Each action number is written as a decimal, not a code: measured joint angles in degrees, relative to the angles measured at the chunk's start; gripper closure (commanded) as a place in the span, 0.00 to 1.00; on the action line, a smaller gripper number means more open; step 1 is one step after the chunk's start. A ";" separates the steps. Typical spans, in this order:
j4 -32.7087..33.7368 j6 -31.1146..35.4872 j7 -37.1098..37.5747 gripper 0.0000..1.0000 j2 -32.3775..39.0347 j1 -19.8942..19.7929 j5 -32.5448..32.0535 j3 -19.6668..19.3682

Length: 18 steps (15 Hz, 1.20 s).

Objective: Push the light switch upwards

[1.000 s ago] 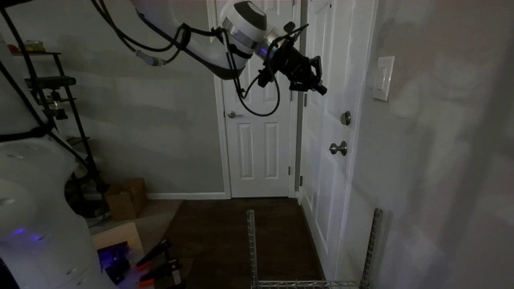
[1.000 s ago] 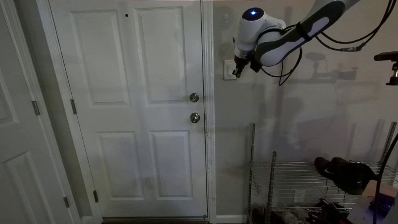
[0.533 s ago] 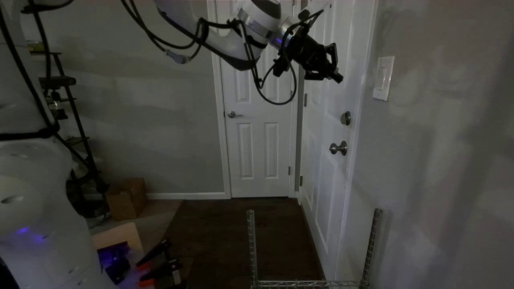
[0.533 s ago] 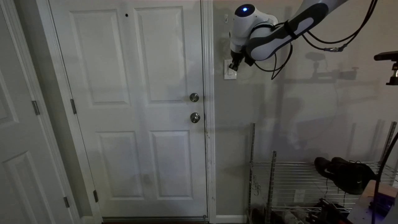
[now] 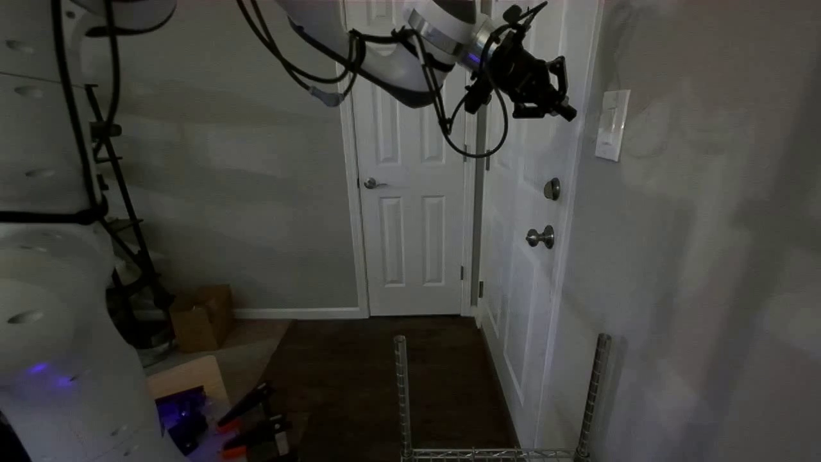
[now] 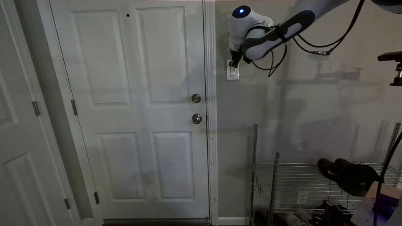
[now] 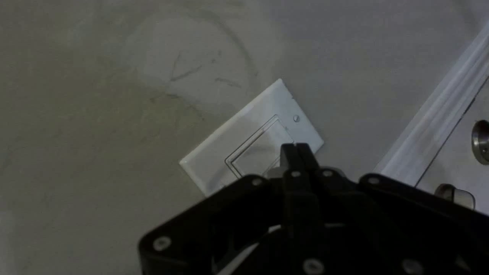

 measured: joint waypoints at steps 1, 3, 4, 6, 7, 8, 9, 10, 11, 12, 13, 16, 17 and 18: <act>1.36 -0.02 -0.63 0.98 0.95 0.00 0.28 -0.33; 3.91 -0.03 -1.90 0.98 2.85 0.00 0.94 -0.98; 5.10 -0.03 -2.52 0.98 3.77 0.00 1.35 -1.25; 7.59 -0.03 -3.93 0.98 5.66 0.00 2.51 -1.63; 8.76 -0.04 -4.62 0.98 6.55 0.00 3.07 -1.73; 9.89 -0.10 -5.26 0.98 7.41 0.01 3.57 -1.79; 10.88 -0.22 -5.72 0.98 8.16 0.03 3.98 -1.84; 11.83 -0.34 -6.23 0.98 8.89 0.05 4.58 -1.92; 12.68 -0.43 -6.69 0.98 9.55 0.06 5.09 -2.03; 13.54 -0.60 -6.91 0.98 10.19 0.07 5.42 -2.17; 14.26 -0.80 -7.06 0.98 10.76 0.09 5.69 -2.35; 16.12 -1.88 -7.15 0.98 11.96 0.37 6.14 -2.79; 16.49 -2.40 -7.15 0.98 12.13 0.60 6.29 -2.95; 16.71 -2.70 -7.15 0.98 12.24 0.78 6.43 -3.11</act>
